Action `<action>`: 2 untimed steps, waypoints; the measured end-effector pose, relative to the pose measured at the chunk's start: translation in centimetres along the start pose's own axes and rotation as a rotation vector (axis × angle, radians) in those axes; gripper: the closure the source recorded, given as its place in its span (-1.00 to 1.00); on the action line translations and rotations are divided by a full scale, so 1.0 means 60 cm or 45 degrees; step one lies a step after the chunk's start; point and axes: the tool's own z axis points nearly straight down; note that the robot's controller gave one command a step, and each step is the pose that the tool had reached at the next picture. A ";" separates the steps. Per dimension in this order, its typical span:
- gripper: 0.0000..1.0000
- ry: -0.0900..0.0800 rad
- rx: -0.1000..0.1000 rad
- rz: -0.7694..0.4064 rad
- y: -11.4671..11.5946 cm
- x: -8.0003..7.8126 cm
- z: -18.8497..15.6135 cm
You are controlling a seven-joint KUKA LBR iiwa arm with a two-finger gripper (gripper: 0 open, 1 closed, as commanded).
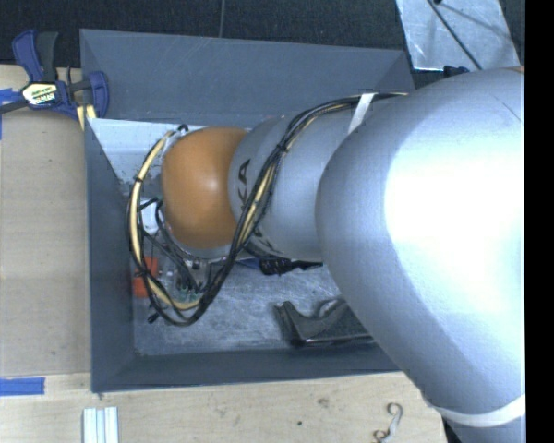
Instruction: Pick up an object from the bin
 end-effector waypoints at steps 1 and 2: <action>1.00 -0.006 -0.005 0.001 0.002 -0.002 -0.005; -1.00 -0.006 -0.005 0.002 0.002 -0.002 -0.005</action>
Offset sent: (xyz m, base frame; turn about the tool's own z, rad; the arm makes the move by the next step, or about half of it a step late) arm 0.0000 0.0000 0.0000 0.0000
